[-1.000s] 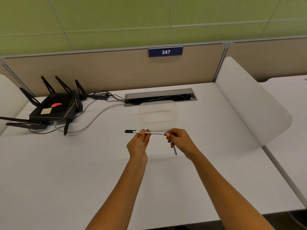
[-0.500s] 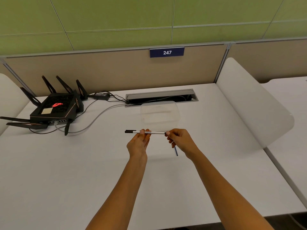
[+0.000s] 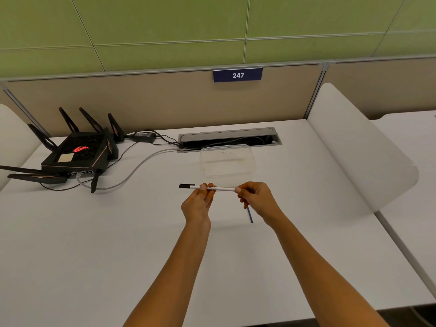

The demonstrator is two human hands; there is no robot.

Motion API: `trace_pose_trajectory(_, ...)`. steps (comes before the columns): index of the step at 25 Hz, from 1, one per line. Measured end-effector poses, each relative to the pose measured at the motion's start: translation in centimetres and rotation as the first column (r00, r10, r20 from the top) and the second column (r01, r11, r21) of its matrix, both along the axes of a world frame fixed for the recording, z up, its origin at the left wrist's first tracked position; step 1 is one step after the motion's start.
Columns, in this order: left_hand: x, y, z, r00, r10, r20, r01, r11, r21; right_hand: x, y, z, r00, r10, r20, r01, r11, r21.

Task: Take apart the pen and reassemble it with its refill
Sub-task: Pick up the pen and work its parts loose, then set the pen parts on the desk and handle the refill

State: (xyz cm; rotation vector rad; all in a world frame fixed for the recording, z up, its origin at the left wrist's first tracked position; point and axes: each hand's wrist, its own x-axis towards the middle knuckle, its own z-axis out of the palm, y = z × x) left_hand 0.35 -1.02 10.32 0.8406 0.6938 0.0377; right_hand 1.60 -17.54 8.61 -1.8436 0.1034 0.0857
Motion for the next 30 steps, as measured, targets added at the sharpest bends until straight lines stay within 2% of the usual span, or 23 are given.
trace_pose_trajectory(6,1.0,-0.8,0.5,0.999,0.014,-0.043,-0.016,0.999,-0.043,-0.1,0.0,0.4,0.994,-0.054,0.093,0.061,0.996,-0.073)
trace_pose_trajectory(9,1.7,2.2,0.1,0.985,0.163,-0.051,-0.168,0.979,-0.115,-0.1,-4.5,0.7,0.955,-0.261,0.140,0.265,0.964,-0.014)
trace_pose_trajectory(11,2.3,5.4,-0.6,0.981,0.193,-0.028,-0.194,0.980,-0.052,-0.2,-8.9,1.1,0.929,-0.340,0.144,0.347,0.938,-0.024)
trace_pose_trajectory(13,2.4,6.6,-1.0,0.992,0.126,-0.009,-0.126,0.992,0.009,-0.5,-11.1,0.6,0.926,-0.359,0.113,0.367,0.929,-0.054)
trace_pose_trajectory(16,2.2,4.6,-1.1,0.999,0.040,-0.004,-0.040,0.999,0.014,-0.6,-10.3,-1.7,0.925,-0.378,0.042,0.380,0.923,-0.056)
trace_pose_trajectory(23,2.4,2.7,-1.9,1.000,0.002,-0.019,-0.002,1.000,0.012,-1.4,-10.3,-6.8,0.865,-0.482,-0.143,0.474,0.876,-0.085)
trace_pose_trajectory(30,2.1,1.9,-2.5,0.999,-0.033,-0.032,0.034,0.999,0.020,-1.7,-10.2,-9.1,0.862,-0.470,-0.189,0.408,0.865,-0.292)
